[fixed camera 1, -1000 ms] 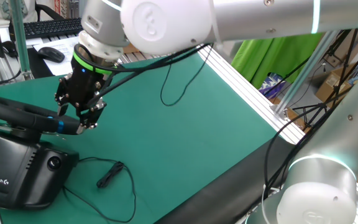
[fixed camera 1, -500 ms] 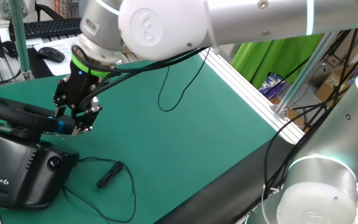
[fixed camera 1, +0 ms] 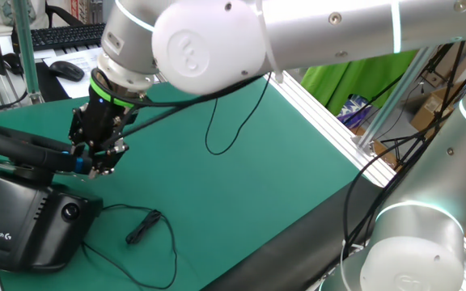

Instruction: Rotate the steering wheel 90 degrees counterclockwise

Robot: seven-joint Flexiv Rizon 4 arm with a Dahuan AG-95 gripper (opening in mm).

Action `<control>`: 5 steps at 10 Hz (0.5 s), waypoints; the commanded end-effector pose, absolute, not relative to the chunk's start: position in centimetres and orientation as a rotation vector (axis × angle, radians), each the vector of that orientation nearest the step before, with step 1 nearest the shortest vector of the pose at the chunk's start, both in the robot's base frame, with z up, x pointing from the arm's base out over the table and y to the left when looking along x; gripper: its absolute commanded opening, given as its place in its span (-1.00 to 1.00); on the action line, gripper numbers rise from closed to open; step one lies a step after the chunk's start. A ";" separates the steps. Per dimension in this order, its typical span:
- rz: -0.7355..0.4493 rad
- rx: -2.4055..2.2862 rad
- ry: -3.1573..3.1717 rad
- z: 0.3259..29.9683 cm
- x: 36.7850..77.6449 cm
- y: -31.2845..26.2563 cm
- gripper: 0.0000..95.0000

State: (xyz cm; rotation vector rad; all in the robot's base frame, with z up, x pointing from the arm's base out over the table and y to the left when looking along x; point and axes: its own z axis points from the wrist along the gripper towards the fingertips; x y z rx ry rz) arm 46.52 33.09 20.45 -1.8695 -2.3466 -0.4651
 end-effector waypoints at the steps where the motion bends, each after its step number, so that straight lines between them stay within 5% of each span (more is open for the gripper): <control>1: -0.478 -1.861 -2.359 20.3 46.6 32.8 -1.00; 5: -0.475 -1.827 -2.421 19.3 46.9 32.7 -1.00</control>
